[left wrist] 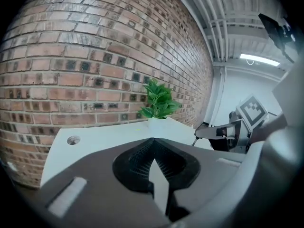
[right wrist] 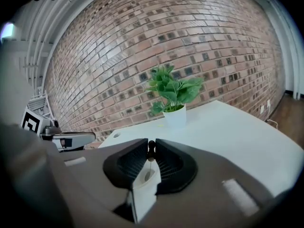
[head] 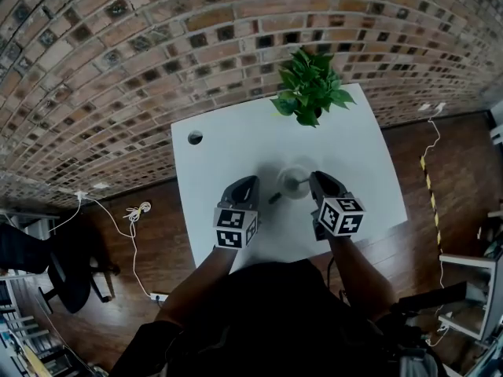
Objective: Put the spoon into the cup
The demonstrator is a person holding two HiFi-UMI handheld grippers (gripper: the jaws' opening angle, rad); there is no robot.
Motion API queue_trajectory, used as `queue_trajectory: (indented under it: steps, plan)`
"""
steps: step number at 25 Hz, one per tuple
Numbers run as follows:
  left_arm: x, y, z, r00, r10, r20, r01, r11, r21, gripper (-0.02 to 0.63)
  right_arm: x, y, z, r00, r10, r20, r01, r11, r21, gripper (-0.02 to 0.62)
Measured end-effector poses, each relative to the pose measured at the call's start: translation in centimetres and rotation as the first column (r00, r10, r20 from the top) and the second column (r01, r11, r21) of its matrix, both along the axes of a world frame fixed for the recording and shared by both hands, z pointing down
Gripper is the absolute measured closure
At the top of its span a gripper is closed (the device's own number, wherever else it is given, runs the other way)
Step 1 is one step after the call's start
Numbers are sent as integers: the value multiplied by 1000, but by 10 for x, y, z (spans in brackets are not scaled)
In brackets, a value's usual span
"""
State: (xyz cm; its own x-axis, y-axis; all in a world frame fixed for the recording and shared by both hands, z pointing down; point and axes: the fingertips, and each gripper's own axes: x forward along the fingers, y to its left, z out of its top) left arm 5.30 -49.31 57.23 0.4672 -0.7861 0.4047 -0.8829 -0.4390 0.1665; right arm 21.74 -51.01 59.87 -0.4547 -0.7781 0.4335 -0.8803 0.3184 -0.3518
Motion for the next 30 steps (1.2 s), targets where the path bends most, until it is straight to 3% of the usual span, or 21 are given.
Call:
queue_trajectory:
  steps: [7, 12, 16, 20, 24, 30]
  plan:
    - [-4, 6, 4, 1000, -4, 8, 4, 1000, -15, 612, 4, -1, 10, 999, 32, 14, -32, 999, -13, 538]
    - [-5, 11, 3, 1000, 2, 2, -2, 1000, -16, 612, 6, 0, 14, 999, 24, -26, -24, 1000, -19, 531]
    - [-9, 16, 1, 1000, 1, -2, -1, 1000, -14, 612, 6, 2, 11, 999, 10, -54, -10, 1000, -8, 451]
    - [-17, 24, -15, 999, -11, -47, 11, 1000, 5, 612, 19, 6, -1, 997, 64, -45, -64, 998, 0, 424]
    - [-26, 38, -30, 997, -8, -76, 9, 1000, 16, 612, 36, 21, -23, 987, 159, 16, -159, 987, 5, 423]
    - [-43, 63, -63, 993, 46, -111, -36, 996, 83, 612, 32, 44, -75, 982, 185, 42, -188, 979, 84, 468]
